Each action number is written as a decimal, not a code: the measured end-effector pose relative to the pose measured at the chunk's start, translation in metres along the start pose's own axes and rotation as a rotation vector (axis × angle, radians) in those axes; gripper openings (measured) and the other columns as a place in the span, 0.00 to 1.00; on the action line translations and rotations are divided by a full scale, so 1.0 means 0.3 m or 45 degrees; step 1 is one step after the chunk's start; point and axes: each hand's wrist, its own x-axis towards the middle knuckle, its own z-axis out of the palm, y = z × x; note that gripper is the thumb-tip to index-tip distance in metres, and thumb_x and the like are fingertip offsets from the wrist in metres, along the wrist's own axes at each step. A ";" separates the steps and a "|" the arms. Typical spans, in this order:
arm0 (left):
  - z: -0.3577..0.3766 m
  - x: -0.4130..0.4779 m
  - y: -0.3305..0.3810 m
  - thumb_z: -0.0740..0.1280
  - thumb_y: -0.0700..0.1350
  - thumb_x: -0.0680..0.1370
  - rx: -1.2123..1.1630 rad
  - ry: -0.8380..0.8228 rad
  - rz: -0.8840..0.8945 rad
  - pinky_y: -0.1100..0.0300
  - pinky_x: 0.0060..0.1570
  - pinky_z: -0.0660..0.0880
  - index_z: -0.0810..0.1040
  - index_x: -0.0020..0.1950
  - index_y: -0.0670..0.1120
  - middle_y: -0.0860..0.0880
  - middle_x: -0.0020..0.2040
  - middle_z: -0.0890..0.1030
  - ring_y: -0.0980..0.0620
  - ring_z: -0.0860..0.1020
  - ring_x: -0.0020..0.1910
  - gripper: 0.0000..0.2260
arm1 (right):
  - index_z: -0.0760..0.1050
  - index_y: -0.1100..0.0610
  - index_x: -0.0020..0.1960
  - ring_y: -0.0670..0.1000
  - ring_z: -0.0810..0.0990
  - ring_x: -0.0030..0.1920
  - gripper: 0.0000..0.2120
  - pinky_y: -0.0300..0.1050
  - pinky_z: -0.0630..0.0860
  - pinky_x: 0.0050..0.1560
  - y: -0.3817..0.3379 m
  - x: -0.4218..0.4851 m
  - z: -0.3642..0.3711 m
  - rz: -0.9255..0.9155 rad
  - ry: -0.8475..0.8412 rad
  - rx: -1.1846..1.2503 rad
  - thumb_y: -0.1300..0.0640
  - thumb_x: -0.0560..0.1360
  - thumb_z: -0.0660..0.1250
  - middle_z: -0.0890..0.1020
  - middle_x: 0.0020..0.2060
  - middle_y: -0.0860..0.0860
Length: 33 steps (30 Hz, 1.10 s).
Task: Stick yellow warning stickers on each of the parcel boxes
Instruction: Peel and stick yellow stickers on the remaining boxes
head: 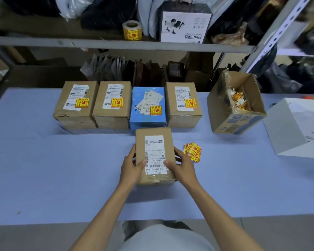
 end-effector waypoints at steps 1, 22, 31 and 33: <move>0.002 -0.002 0.000 0.67 0.40 0.78 -0.015 -0.003 -0.014 0.62 0.53 0.72 0.57 0.77 0.54 0.51 0.66 0.72 0.50 0.74 0.61 0.31 | 0.75 0.48 0.64 0.40 0.81 0.52 0.23 0.33 0.78 0.46 0.005 0.004 -0.006 0.003 0.001 -0.021 0.54 0.69 0.72 0.82 0.54 0.42; -0.004 0.011 0.006 0.69 0.38 0.76 0.016 0.035 -0.036 0.60 0.59 0.69 0.61 0.76 0.51 0.48 0.69 0.72 0.49 0.72 0.65 0.31 | 0.74 0.63 0.56 0.60 0.75 0.54 0.12 0.47 0.67 0.44 0.157 0.165 -0.187 0.041 0.129 -1.514 0.55 0.77 0.65 0.77 0.56 0.58; -0.007 0.007 0.014 0.69 0.38 0.76 0.045 0.031 -0.040 0.55 0.63 0.70 0.60 0.76 0.50 0.48 0.70 0.71 0.49 0.72 0.66 0.31 | 0.71 0.60 0.43 0.59 0.72 0.42 0.02 0.45 0.64 0.38 0.127 0.161 -0.192 0.031 0.109 -1.560 0.63 0.75 0.61 0.80 0.50 0.58; -0.007 0.004 0.016 0.68 0.38 0.76 0.030 0.030 -0.044 0.54 0.64 0.70 0.61 0.76 0.50 0.48 0.69 0.72 0.49 0.73 0.65 0.31 | 0.74 0.60 0.53 0.58 0.76 0.52 0.10 0.45 0.66 0.40 0.127 0.164 -0.198 0.004 0.050 -1.596 0.54 0.76 0.65 0.79 0.53 0.56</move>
